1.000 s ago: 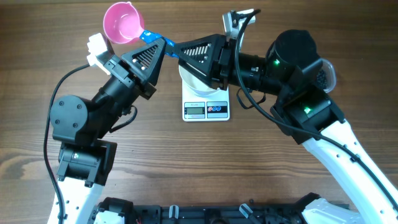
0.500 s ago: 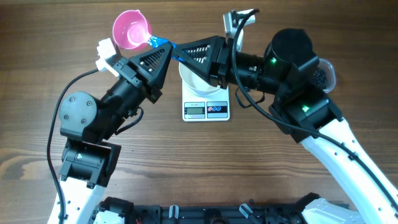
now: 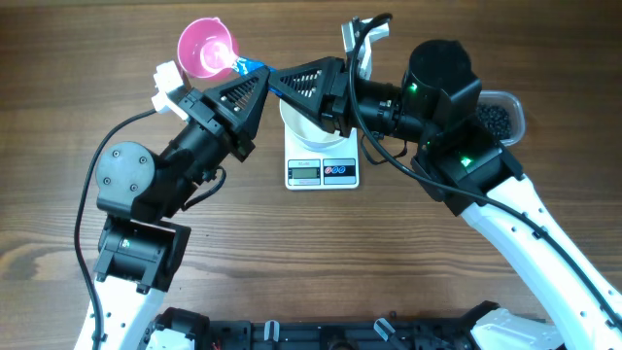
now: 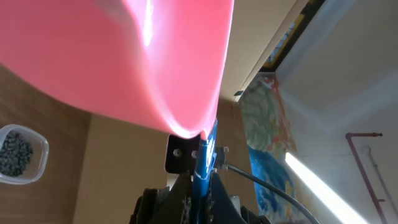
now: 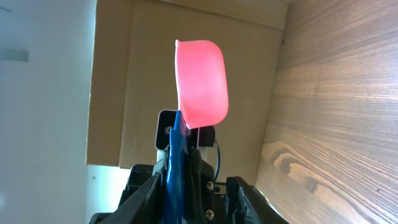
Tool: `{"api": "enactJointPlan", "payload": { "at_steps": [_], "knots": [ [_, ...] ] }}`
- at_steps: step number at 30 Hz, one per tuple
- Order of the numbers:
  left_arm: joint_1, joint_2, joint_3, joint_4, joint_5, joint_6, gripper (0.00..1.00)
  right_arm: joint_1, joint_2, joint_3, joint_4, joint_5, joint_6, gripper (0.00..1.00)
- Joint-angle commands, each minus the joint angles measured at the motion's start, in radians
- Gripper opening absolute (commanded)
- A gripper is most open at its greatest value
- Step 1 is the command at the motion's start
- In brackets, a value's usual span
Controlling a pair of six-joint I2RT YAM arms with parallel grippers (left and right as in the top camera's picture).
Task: Scoop item into bowl and weigh 150g on scale
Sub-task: 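Grasp the blue handle with the right gripper, release the left gripper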
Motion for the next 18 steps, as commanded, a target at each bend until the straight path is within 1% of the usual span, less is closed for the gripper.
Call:
{"api": "enactJointPlan", "payload": {
  "at_steps": [1,4,18],
  "knots": [
    [-0.008,-0.005,0.003,0.011,-0.01,-0.005,0.04,0.002,0.01,0.017,0.002,0.009,-0.006,0.36],
    [-0.008,-0.005,0.003,0.011,-0.01,-0.005,0.04,0.002,0.01,0.017,0.002,0.01,0.0,0.35],
    [-0.008,-0.005,0.003,0.01,-0.013,-0.005,0.04,0.002,0.01,0.017,0.002,-0.01,0.027,0.18]
  ]
}}
